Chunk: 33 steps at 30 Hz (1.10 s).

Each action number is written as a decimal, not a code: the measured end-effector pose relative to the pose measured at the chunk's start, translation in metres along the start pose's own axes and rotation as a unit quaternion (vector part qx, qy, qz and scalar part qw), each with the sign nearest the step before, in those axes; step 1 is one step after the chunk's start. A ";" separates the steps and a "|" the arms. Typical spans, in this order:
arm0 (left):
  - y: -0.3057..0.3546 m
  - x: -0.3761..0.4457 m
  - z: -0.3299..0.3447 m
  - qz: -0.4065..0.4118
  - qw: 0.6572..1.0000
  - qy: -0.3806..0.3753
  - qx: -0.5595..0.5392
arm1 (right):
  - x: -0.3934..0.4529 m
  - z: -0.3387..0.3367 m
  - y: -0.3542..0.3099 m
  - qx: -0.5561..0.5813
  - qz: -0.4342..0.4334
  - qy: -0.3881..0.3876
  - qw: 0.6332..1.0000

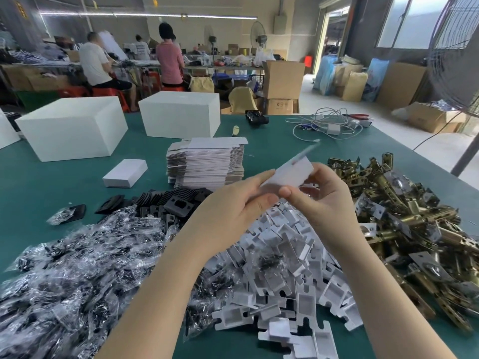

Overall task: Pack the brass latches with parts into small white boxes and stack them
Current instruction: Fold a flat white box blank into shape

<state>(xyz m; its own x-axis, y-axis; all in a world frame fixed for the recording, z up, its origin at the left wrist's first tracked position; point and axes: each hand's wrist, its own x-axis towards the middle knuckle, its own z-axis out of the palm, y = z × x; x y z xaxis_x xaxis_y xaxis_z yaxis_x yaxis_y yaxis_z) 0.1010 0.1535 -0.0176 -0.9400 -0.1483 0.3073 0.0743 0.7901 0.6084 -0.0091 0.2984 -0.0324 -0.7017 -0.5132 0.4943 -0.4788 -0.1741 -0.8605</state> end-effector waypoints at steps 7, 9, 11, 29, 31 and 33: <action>-0.006 0.003 0.003 -0.110 0.857 0.040 -0.502 | -0.001 0.017 -0.005 0.142 0.175 0.005 0.974; -0.007 0.005 0.005 -0.131 0.834 0.052 -0.534 | -0.003 0.023 -0.008 0.166 0.191 0.019 0.967; -0.010 0.007 0.007 -0.138 0.818 0.059 -0.554 | -0.003 0.023 -0.008 0.175 0.196 0.020 0.965; -0.019 0.008 0.013 -0.133 0.888 0.152 -0.413 | -0.002 0.021 0.002 0.187 0.204 0.049 0.960; -0.021 0.007 0.013 -0.104 0.908 0.154 -0.375 | -0.003 0.024 0.004 0.145 0.177 0.072 0.971; -0.023 0.008 0.015 -0.085 0.923 0.143 -0.347 | -0.004 0.027 0.005 0.125 0.160 0.079 0.976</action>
<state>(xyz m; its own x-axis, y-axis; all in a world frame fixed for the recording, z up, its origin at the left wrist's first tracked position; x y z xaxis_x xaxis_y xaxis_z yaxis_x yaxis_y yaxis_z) 0.0869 0.1428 -0.0400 -0.8388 -0.4644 0.2841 0.2222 0.1844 0.9574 0.0059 0.2766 -0.0423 -0.8760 -0.4429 0.1909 -0.0914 -0.2360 -0.9674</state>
